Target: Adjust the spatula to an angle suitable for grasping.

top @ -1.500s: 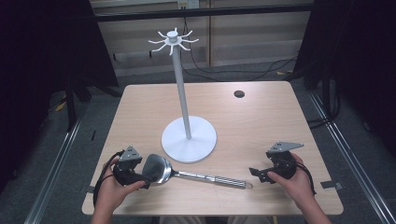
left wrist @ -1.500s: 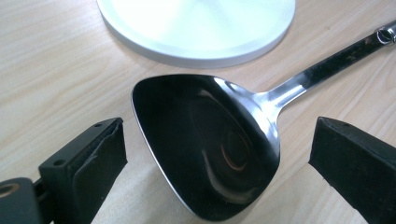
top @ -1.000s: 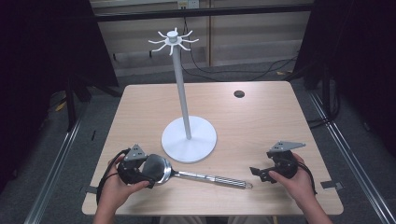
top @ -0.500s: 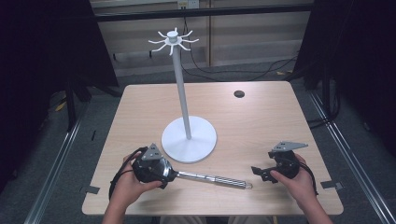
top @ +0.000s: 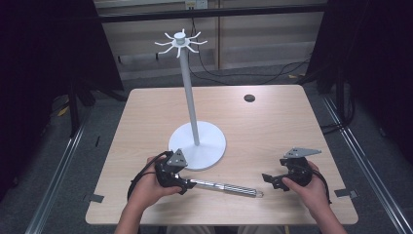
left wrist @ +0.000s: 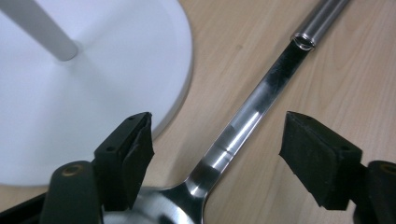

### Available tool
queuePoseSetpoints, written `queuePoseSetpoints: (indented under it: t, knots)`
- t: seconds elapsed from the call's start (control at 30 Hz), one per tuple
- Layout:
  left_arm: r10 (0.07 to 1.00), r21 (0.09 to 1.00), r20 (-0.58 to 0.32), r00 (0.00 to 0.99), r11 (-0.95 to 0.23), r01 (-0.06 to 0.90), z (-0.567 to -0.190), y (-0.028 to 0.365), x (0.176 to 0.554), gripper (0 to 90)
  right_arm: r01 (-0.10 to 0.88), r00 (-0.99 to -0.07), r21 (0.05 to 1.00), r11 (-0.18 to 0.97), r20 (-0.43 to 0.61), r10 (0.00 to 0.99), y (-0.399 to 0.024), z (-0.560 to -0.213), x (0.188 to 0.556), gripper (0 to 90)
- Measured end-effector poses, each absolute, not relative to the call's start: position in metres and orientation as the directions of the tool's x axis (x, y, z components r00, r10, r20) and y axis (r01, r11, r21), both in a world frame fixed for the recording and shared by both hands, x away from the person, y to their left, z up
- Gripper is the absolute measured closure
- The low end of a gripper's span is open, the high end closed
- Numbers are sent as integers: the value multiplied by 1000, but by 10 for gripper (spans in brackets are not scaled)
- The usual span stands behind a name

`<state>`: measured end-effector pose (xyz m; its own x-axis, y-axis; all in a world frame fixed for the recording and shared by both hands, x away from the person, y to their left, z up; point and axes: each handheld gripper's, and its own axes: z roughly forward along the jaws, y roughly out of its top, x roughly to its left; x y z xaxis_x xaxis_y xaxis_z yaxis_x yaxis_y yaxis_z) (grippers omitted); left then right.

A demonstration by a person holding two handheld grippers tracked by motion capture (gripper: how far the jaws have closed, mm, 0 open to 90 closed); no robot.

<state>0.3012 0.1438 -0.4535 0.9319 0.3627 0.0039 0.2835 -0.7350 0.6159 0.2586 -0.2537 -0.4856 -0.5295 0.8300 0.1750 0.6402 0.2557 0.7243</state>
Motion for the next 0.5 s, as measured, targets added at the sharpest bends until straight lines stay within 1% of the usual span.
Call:
queuePoseSetpoints:
  t: [0.07,0.37,0.5]
  knots:
    - [328,594,4,945,-760,262,-454,138,303,260,640,-527,725,254,174,832,-254,-486,259,37]
    - [298,575,-3,955,-781,245,-459,129,304,306,646,-520,721,251,175,836,-257,-486,258,37]
    - [278,561,-26,960,-791,245,-466,125,304,340,644,-521,722,251,175,836,-257,-485,258,37]
